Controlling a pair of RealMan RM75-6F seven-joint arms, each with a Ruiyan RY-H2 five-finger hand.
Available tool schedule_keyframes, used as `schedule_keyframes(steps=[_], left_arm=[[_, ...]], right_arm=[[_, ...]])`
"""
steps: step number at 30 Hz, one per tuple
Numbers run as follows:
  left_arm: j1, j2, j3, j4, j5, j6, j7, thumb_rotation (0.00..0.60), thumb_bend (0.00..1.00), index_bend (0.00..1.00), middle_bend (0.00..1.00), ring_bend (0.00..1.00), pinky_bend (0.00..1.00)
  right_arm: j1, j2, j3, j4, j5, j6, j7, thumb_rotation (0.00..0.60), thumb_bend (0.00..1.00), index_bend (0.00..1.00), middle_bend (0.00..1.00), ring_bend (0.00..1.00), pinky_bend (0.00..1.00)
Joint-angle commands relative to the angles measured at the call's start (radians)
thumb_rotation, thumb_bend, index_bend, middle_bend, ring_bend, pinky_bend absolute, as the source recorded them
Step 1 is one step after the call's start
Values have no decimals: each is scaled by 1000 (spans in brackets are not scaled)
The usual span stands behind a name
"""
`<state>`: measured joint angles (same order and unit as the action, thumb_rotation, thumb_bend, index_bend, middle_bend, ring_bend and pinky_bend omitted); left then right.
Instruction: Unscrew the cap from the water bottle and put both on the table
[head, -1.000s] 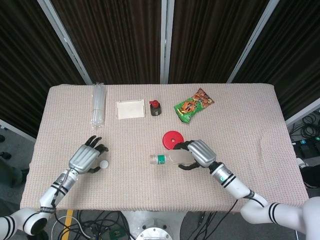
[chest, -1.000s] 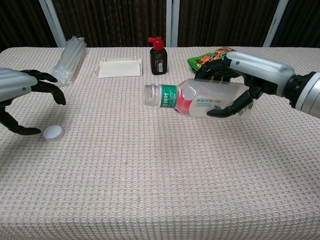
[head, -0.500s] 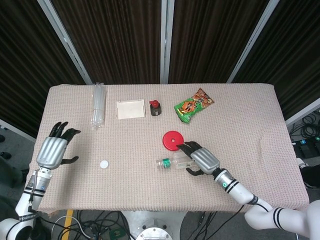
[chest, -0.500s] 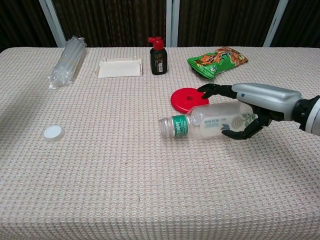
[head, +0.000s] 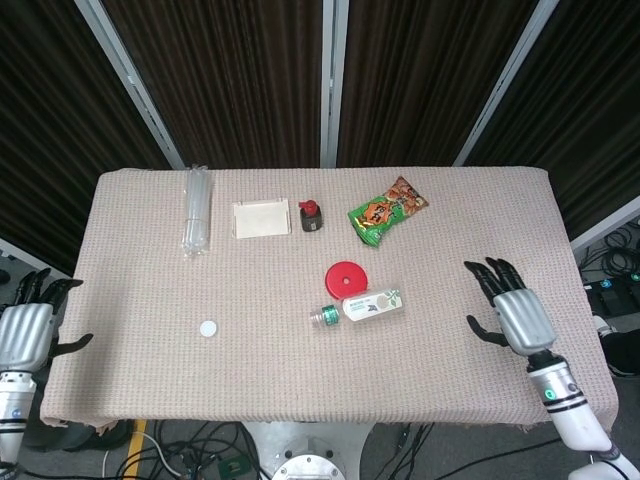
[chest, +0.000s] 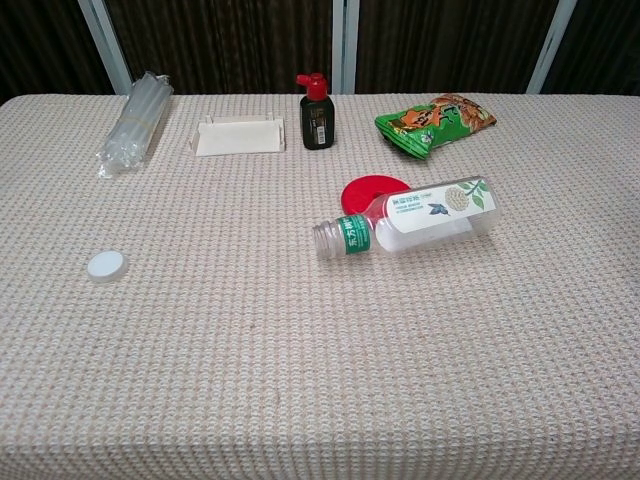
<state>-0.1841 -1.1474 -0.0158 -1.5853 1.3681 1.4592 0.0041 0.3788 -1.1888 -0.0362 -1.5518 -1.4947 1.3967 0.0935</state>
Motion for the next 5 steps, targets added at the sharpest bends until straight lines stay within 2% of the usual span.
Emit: schedule_keyframes(steps=[1, 5], left_arm=[[33, 10, 24, -22, 27, 30, -1, 600, 60, 221, 227, 49, 0], [62, -1, 32, -39, 53, 68, 16, 600, 58, 221, 227, 48, 0]], right_arm=[[-86, 44, -27, -39, 20, 69, -27, 600, 282, 5, 122, 0, 44], [-142, 65, -38, -53, 4, 120, -20, 600, 287, 19, 123, 0, 44]])
